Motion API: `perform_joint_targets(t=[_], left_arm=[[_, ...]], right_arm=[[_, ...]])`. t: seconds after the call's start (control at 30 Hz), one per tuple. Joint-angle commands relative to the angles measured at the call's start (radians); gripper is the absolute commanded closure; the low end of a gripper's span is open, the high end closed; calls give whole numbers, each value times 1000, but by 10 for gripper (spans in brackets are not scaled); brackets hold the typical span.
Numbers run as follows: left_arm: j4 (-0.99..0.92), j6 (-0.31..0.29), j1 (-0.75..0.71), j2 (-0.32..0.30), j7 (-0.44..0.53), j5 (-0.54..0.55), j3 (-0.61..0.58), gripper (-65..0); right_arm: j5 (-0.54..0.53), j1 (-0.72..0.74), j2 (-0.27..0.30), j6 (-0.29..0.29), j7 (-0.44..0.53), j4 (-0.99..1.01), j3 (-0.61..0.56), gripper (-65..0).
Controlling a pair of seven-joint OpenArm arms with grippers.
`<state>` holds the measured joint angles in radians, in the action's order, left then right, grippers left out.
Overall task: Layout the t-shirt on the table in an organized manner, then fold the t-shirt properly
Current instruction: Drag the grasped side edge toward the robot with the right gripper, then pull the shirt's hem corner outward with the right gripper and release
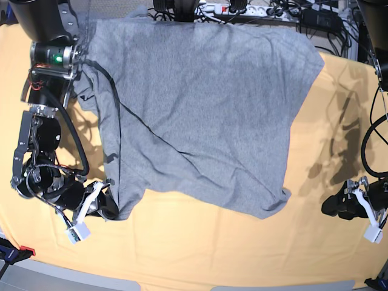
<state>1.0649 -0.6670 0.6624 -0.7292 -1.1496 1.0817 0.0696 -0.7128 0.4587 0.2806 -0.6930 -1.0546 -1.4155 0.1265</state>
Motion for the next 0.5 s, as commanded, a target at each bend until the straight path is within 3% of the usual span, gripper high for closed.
perform_joint_targets(t=[0.0, 0.27, 0.47], left_arm=[[13, -6, 33, -19, 20, 24, 10, -451], [13, -6, 33, -19, 20, 24, 10, -451], [13, -6, 33, -19, 20, 24, 10, -451]], right_arm=[[-3, 43, 19, -5, 32, -18, -21, 0], [204, 94, 96, -5, 159, -18, -317, 0], [432, 123, 119, 174, 219, -18, -441, 0]])
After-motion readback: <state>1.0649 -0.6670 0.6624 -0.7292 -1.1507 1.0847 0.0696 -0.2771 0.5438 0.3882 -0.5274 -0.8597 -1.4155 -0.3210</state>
